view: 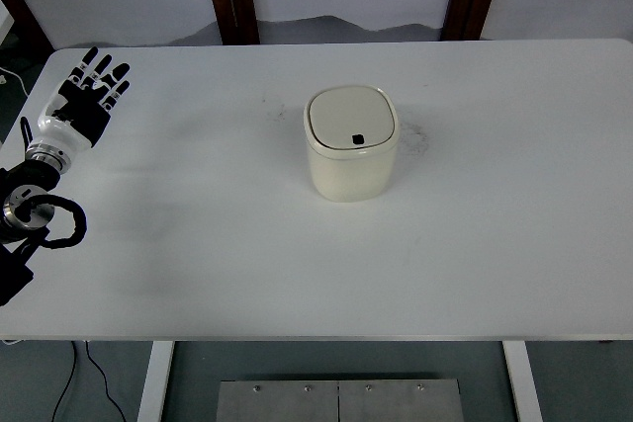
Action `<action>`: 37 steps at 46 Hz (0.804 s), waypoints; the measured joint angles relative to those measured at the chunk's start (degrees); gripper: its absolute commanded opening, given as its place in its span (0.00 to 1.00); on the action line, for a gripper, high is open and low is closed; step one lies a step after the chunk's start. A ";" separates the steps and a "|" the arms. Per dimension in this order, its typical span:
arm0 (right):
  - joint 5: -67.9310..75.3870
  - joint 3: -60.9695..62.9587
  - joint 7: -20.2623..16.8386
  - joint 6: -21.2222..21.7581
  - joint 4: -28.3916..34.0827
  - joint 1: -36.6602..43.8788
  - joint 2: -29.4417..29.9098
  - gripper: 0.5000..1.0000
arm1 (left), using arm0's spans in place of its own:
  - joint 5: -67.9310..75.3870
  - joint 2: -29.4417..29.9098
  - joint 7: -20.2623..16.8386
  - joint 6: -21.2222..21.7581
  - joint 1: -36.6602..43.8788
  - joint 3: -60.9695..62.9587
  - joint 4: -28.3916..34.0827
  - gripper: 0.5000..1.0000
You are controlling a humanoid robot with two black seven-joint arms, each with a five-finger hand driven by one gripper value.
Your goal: Open trash can
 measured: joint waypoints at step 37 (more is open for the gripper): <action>0.00 0.00 0.00 0.02 0.00 0.00 0.00 0.98 | -0.05 0.73 -0.17 0.52 -3.55 0.03 0.02 1.00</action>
